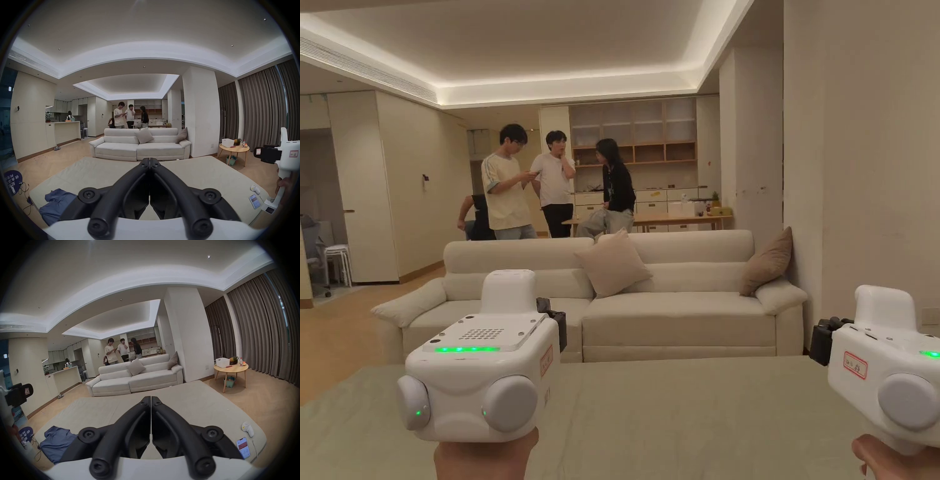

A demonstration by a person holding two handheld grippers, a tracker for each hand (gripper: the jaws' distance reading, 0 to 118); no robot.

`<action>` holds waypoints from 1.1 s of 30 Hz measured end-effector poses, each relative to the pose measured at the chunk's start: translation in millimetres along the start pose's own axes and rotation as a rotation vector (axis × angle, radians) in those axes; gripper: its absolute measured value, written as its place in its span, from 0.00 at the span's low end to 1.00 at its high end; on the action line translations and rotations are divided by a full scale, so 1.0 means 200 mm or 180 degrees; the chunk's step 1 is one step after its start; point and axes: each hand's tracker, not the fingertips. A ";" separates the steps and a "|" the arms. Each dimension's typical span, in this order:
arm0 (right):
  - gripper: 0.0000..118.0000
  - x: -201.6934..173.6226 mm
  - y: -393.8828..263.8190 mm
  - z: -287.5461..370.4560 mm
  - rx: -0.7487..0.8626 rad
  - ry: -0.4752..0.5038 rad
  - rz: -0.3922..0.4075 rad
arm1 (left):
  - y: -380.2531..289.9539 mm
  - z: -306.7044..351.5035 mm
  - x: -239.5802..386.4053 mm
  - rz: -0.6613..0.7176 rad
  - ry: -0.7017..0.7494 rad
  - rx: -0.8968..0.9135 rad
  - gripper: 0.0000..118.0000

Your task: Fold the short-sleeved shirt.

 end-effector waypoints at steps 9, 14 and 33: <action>0.01 -0.80 -0.13 -0.11 -0.0154 0.1229 0.0268 | -0.01 0.51 -0.72 0.0029 0.1195 -0.0050 0.00; 0.01 -1.49 -0.29 -0.03 -0.0326 0.2240 0.0377 | -0.04 1.02 -1.24 0.0097 0.2136 -0.0221 0.00; 0.01 -2.15 -0.81 -0.32 -0.0909 0.2750 0.0780 | -0.84 0.55 -2.13 0.0684 0.1306 -0.1588 0.98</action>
